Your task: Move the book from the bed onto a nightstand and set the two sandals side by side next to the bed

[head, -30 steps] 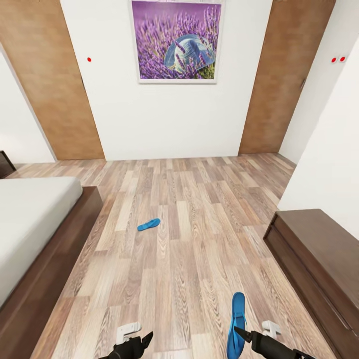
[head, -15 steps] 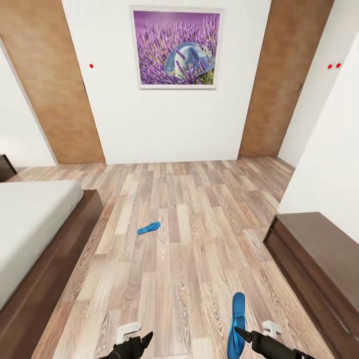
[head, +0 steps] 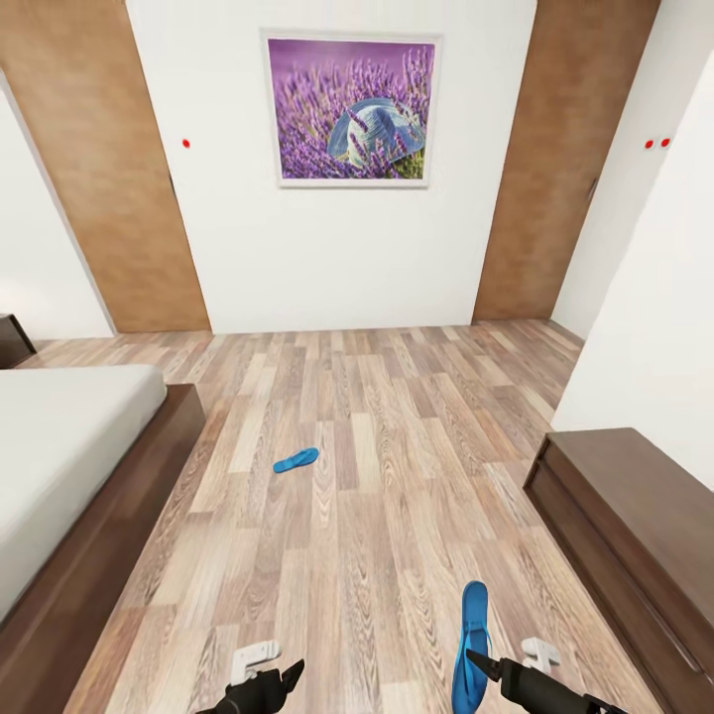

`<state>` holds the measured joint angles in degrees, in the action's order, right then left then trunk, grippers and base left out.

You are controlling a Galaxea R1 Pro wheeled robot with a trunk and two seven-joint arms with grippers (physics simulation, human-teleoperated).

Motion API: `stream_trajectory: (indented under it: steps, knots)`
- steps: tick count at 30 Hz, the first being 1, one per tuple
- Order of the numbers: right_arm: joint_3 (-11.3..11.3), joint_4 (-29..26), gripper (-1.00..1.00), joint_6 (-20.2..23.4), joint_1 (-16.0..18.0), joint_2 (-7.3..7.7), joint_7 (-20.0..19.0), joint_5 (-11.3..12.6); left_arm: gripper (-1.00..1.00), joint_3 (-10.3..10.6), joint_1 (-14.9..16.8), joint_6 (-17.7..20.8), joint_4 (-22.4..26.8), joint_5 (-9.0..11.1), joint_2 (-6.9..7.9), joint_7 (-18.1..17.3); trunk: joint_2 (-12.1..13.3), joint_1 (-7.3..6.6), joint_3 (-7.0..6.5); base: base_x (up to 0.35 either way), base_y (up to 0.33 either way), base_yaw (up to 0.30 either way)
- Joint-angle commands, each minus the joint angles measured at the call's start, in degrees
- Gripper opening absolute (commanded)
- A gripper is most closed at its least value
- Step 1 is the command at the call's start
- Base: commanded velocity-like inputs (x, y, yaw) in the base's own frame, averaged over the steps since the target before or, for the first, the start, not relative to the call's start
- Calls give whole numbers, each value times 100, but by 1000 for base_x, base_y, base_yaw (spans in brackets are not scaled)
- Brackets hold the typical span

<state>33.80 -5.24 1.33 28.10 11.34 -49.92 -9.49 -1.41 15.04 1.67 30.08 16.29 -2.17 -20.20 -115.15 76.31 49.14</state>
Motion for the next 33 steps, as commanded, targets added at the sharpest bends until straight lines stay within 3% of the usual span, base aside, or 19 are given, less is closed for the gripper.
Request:
stream_trajectory:
  steps: [1, 28, 33]
  knots:
    - [48, -4, -100, 16, 3, 0, -21, -53, 100, -12, 1, 18, -2, 40, -2, -28, -2, -1, -5, 0, 0, 0]
    - [41, -4, -100, 16, 3, -9, -25, -53, 100, -8, 2, 18, -2, 40, -2, -28, -2, -1, -86, 0, 0, -5]
    - [44, -4, -100, 16, 3, -9, -32, -53, 100, -9, 0, 18, -2, 40, -2, -28, -2, -1, -100, 0, 0, -156]
